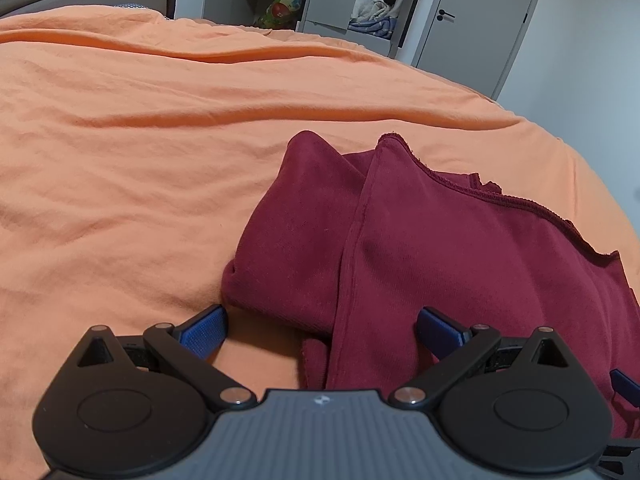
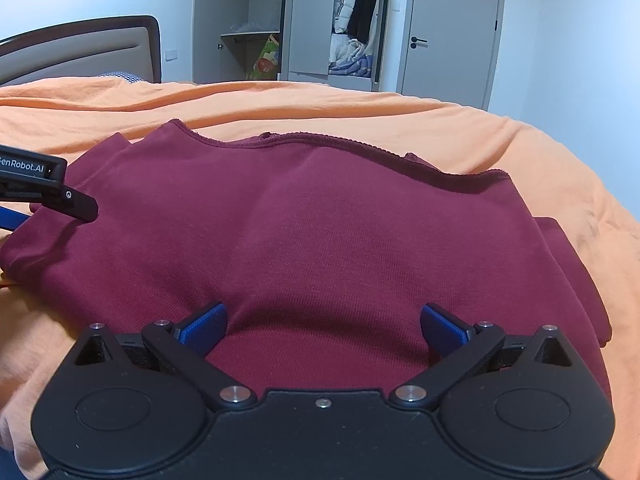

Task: Fold small clothes

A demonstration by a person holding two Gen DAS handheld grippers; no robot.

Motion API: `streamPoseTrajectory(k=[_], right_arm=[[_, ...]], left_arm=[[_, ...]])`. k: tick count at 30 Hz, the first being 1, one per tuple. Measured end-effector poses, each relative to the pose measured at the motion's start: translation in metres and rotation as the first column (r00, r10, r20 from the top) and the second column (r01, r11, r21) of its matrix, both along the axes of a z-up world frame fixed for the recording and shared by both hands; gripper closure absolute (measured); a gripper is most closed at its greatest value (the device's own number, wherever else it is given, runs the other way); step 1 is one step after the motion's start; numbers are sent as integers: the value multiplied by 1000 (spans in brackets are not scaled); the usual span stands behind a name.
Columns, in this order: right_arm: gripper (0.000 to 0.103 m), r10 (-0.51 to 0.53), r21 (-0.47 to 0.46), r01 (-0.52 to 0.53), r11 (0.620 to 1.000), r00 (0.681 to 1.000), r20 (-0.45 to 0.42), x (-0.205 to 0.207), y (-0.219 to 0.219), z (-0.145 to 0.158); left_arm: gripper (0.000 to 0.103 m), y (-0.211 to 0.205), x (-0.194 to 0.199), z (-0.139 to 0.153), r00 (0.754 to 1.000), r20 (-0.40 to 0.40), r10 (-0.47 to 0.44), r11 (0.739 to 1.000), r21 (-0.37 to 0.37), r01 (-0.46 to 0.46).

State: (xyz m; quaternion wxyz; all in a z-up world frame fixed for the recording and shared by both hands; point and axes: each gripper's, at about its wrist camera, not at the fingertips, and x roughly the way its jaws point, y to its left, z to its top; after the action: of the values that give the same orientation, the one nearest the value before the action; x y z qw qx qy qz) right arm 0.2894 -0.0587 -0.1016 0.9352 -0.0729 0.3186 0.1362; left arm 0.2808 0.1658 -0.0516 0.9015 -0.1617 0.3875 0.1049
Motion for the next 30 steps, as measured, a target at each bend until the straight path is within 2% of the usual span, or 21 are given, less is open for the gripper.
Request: streamPoseTrajectory(k=[10, 20, 23, 30], right_arm=[[0, 0, 0, 0, 1000, 1000, 0, 0, 0, 0], [0, 0, -6, 0, 1000, 1000, -13, 2, 2, 1], [0, -1, -13, 0, 1000, 999, -42, 6, 3, 5], [0, -1, -15, 0, 1000, 999, -50, 9, 4, 6]], left_arm=[[0, 0, 1, 1, 1000, -9, -1, 1000, 3, 1], [2, 5, 1, 2, 1000, 4, 27, 999, -39, -27], [11, 8, -2, 4, 998, 18, 55, 997, -58, -54], [43, 19, -9, 6, 995, 45, 89, 990, -114, -83]])
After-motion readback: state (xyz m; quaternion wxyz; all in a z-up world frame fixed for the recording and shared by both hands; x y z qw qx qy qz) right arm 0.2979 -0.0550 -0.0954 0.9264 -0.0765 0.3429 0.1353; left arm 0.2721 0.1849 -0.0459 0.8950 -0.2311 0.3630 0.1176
